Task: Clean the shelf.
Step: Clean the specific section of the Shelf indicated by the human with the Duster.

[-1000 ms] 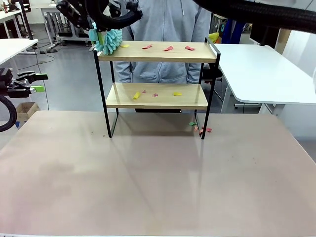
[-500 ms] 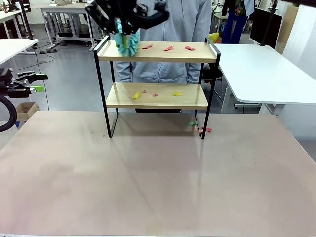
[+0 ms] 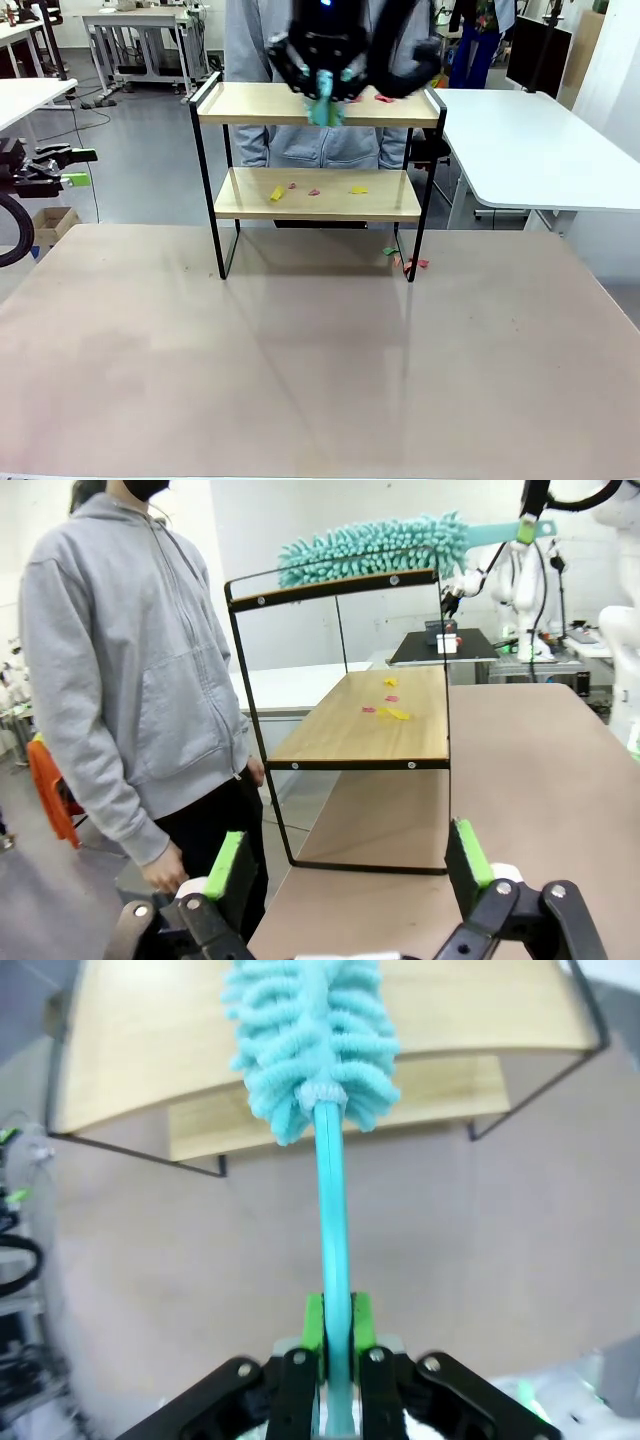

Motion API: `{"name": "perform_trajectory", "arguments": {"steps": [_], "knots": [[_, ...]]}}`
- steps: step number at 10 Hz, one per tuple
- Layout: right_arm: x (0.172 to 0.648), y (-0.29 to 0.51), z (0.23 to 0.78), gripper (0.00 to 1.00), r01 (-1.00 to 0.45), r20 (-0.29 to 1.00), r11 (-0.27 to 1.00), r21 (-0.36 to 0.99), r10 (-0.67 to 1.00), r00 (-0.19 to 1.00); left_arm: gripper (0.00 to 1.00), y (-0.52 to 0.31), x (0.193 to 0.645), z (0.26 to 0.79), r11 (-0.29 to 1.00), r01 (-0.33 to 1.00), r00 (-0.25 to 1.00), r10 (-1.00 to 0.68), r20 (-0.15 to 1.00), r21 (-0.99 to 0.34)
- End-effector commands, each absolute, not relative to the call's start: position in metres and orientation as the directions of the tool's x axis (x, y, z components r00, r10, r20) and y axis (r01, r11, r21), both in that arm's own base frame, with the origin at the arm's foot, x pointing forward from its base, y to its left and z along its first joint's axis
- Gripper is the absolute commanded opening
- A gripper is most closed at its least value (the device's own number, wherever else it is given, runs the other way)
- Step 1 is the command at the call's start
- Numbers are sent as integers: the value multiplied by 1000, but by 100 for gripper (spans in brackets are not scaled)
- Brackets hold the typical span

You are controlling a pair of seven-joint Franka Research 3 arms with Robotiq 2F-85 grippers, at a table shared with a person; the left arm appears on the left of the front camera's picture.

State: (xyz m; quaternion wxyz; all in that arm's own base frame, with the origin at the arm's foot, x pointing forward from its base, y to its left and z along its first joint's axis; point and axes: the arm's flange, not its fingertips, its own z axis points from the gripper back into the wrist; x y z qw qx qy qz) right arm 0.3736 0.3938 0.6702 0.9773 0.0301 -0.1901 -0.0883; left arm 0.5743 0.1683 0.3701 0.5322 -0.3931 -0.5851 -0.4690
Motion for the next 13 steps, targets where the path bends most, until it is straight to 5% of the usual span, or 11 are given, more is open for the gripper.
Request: {"name": "perform_trajectory", "arguments": {"steps": [1,5,7,9,10,13], "knots": [[358,343,650,14,182,360,977,108,-209,909,100,167,573,372,247,960,-129,-42,991,136],[356,276,648,14,324,351,945,46,-319,881,100,167,573,372,247,960,-129,-42,991,136],[345,263,662,14,411,457,911,44,-384,802,100,167,573,372,247,960,-129,-42,991,136],[334,264,680,14,386,534,918,92,-373,759,100,167,573,372,247,960,-129,-42,991,136],[347,269,671,14,356,434,933,59,-345,832,100,167,573,372,247,960,-129,-42,991,136],[347,269,671,14,356,434,933,59,-345,832,100,167,573,372,247,960,-129,-42,991,136]]}}
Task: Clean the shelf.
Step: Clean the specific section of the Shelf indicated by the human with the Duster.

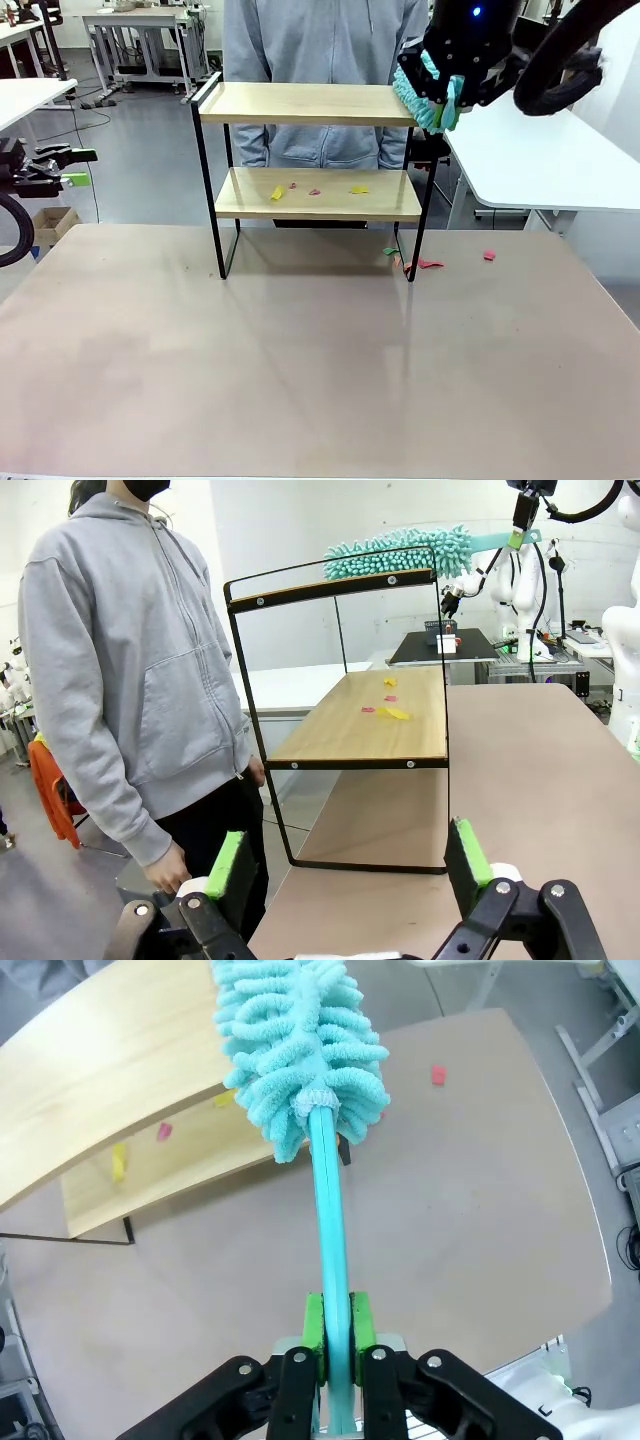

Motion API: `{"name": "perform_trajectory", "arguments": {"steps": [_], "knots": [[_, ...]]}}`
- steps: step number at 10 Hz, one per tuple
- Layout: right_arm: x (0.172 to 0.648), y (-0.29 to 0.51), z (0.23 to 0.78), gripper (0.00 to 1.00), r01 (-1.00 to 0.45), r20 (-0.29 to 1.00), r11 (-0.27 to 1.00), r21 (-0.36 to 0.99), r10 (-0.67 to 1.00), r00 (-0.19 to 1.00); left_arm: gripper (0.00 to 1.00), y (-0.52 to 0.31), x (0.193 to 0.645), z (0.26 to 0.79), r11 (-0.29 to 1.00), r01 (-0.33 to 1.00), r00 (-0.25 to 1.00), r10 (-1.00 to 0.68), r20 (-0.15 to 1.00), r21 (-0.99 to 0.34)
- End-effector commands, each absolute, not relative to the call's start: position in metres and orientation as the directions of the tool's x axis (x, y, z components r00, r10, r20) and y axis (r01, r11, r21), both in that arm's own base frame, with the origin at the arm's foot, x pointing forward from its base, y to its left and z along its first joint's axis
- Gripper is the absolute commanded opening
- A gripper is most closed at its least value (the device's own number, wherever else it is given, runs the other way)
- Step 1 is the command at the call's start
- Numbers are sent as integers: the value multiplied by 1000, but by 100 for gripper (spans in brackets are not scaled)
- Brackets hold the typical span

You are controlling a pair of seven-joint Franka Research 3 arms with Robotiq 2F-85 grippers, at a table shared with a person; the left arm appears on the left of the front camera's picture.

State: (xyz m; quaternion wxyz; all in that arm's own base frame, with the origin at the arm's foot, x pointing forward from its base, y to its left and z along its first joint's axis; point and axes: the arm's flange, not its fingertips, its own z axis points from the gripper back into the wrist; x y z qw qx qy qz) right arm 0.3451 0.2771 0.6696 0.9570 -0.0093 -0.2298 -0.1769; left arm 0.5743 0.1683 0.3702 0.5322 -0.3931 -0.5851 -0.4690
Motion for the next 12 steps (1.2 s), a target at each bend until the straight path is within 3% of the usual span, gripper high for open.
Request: {"name": "perform_trajectory", "arguments": {"steps": [1,7,12], "knots": [[342,277,673,14,342,449,937,68,-335,828,100,167,573,372,247,960,-129,-42,991,136],[306,169,708,14,254,569,942,218,-334,751,100,167,573,372,247,960,-129,-42,991,136],[287,109,707,14,-160,565,898,411,-113,818,100,167,573,372,247,960,-129,-42,991,136]]}}
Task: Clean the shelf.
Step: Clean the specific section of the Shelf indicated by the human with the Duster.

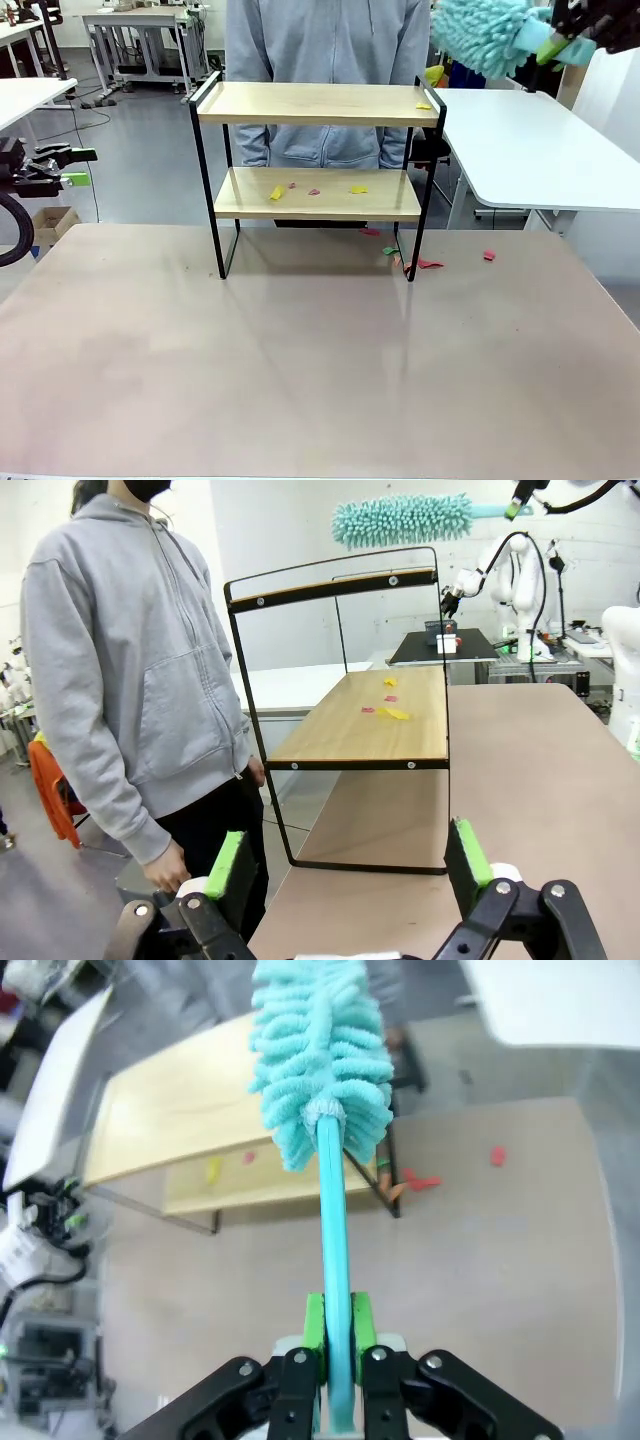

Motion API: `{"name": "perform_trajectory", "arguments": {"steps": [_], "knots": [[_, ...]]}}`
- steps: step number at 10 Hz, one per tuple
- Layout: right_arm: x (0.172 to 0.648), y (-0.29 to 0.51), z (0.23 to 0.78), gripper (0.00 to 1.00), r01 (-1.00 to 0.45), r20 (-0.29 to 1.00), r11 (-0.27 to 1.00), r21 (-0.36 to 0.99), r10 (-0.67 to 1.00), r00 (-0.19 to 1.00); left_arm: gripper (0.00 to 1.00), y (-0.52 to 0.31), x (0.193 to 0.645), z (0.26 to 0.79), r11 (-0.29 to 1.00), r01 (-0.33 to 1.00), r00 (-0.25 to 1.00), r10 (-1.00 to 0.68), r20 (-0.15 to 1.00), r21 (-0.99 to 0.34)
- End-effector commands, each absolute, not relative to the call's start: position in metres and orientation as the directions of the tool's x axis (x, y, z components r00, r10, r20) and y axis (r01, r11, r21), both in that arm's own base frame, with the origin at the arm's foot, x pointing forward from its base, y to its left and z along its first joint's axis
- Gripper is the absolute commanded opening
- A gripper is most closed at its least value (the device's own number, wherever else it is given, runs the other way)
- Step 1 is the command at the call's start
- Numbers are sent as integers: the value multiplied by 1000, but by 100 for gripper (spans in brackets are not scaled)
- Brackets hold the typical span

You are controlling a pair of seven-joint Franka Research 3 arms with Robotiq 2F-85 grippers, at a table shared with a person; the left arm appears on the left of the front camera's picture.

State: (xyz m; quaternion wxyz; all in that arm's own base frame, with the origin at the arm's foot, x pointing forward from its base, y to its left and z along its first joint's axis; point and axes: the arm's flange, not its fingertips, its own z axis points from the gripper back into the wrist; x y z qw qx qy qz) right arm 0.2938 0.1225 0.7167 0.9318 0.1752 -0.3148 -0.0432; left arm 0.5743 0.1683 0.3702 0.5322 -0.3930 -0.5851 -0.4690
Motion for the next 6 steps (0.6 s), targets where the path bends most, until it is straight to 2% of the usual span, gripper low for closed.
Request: {"name": "perform_trajectory", "arguments": {"steps": [1,4,6], "knots": [[282,102,705,14,-245,574,862,444,-64,816,100,167,573,372,247,960,-129,-42,991,136],[261,93,696,14,-517,615,726,454,165,771,100,167,573,372,247,960,-129,-42,991,136],[260,101,682,14,-625,550,646,438,357,755,100,167,573,372,247,960,-129,-42,991,136]]}}
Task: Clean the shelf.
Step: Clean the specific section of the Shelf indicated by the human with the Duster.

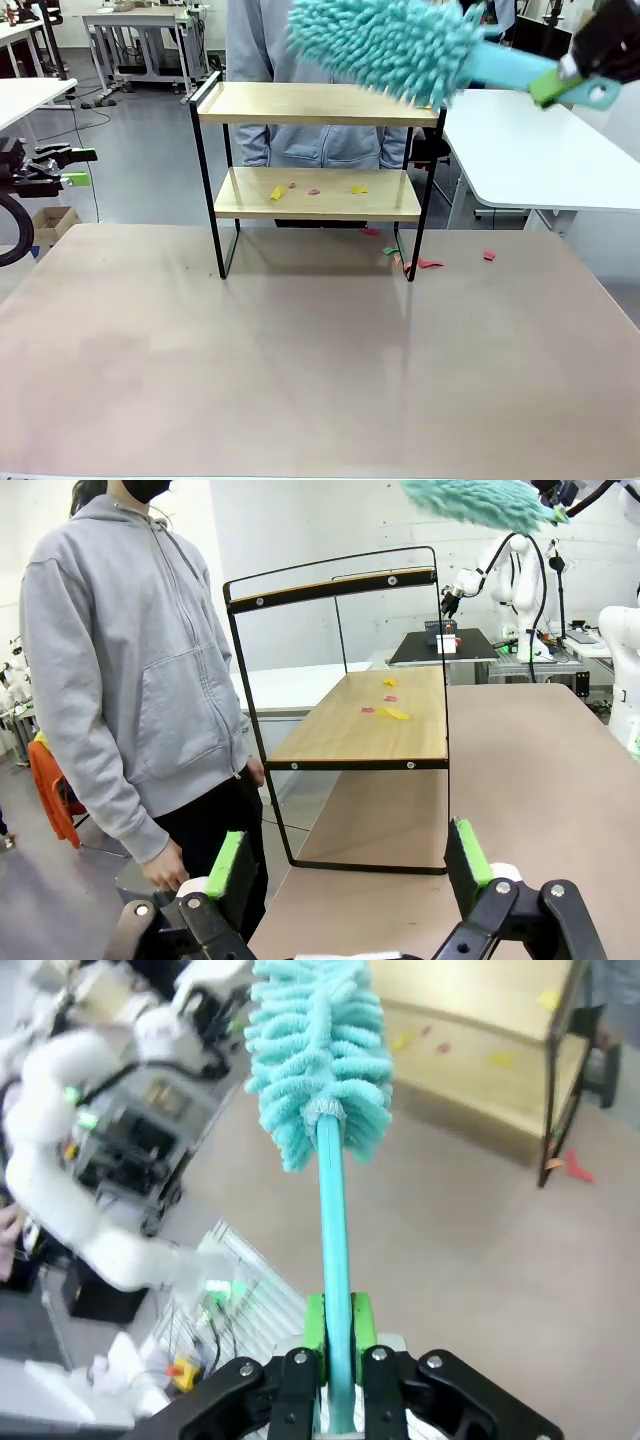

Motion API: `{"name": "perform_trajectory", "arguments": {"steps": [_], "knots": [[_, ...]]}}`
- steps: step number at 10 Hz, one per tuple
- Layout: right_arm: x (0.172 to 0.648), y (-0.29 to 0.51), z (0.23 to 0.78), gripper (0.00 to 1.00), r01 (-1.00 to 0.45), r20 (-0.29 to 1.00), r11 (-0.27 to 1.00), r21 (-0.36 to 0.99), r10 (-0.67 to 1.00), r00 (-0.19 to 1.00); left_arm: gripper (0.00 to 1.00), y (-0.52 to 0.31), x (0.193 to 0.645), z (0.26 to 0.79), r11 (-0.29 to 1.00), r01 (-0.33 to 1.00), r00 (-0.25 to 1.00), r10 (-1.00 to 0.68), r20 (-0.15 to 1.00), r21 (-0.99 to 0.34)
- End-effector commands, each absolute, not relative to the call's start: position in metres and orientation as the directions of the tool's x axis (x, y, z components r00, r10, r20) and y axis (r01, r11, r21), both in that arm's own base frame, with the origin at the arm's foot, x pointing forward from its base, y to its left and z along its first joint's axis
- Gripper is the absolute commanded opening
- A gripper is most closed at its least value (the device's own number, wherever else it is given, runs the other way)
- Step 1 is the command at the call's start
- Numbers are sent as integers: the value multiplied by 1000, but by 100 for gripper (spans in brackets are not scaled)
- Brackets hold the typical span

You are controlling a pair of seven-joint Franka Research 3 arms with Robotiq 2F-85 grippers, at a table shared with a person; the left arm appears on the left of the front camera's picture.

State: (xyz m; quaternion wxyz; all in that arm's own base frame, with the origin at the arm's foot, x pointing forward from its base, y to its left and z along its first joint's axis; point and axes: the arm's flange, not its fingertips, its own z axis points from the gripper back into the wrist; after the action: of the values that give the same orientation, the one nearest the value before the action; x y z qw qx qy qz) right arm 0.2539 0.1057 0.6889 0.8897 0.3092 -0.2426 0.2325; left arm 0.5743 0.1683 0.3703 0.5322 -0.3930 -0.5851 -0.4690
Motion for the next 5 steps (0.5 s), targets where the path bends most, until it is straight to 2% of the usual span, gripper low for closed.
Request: {"name": "perform_trajectory", "arguments": {"steps": [1,3,5], "knots": [[259,111,670,14,-682,498,609,405,479,723,100,167,573,372,247,960,-129,-42,991,136],[253,128,648,14,-784,424,518,341,660,621,100,167,573,372,247,960,-129,-42,991,136],[243,132,622,14,-827,292,483,290,778,556,100,167,573,372,247,960,-129,-42,991,136]]}}
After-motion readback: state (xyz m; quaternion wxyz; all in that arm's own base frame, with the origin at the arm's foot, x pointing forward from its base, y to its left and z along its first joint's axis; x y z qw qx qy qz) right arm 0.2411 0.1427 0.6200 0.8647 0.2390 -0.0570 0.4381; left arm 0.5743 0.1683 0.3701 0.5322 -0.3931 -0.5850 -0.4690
